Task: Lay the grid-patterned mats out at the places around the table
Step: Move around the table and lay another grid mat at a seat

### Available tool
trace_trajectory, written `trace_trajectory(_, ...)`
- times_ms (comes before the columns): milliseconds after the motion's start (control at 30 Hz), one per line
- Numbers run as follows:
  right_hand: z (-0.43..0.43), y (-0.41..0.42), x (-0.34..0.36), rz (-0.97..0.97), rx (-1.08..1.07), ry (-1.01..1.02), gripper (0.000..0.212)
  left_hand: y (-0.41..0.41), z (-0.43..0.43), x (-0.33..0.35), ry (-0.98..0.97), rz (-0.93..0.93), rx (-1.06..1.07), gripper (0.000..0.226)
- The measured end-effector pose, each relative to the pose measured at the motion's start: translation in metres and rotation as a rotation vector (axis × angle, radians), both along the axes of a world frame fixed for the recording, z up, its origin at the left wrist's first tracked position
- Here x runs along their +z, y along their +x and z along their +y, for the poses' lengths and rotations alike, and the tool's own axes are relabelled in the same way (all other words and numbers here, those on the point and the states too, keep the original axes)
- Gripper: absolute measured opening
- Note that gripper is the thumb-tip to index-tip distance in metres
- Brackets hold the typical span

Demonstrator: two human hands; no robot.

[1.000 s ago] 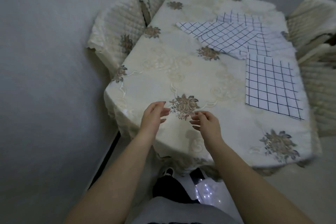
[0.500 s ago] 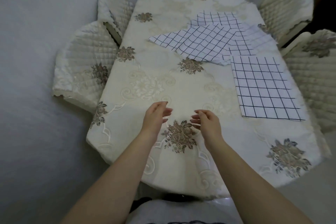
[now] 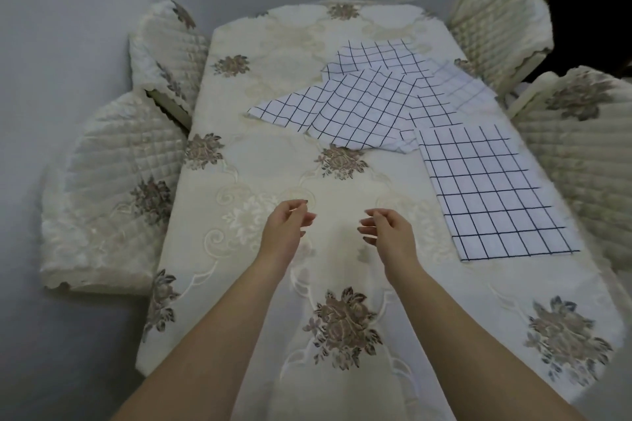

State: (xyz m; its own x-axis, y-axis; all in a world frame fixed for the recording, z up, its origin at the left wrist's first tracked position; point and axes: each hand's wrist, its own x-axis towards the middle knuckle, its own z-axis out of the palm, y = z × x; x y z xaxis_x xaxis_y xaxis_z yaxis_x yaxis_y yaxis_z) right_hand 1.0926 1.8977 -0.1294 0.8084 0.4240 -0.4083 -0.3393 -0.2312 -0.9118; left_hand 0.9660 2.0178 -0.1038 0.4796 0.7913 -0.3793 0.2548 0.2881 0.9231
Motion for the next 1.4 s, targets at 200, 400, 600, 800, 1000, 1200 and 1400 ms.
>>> trace_trajectory(200,0.034,0.029,-0.005,-0.054,-0.010,-0.053,0.022,0.042,0.041,-0.014,0.254,0.094,-0.147,0.013)
trace_trajectory(400,0.073,0.090,-0.014,-0.505,0.180,-0.366,0.022,0.105,0.084,-0.035,0.586,0.316,-0.436,0.036)
trace_trajectory(600,0.120,0.127,-0.044,-0.820,0.478,-0.626,0.051,0.157,0.105,-0.061,0.845,0.471,-0.714,0.062)
trace_trajectory(800,0.138,0.122,-0.068,-0.859,0.664,-0.839,0.055,0.174,0.103,-0.092,0.950,0.660,-0.803,0.058)
trace_trajectory(1000,0.135,0.103,-0.071,-0.946,0.709,-0.904,0.055,0.160,0.093,-0.098,1.048,0.728,-0.795,0.057)
trace_trajectory(1200,0.117,0.075,-0.064,-0.952,0.740,-0.889,0.056,0.130,0.073,-0.092,1.058,0.762,-0.783,0.060)
trace_trajectory(1400,0.097,0.046,-0.059,-0.954,0.813,-0.881,0.056,0.099,0.052,-0.086,1.057,0.814,-0.825,0.059)
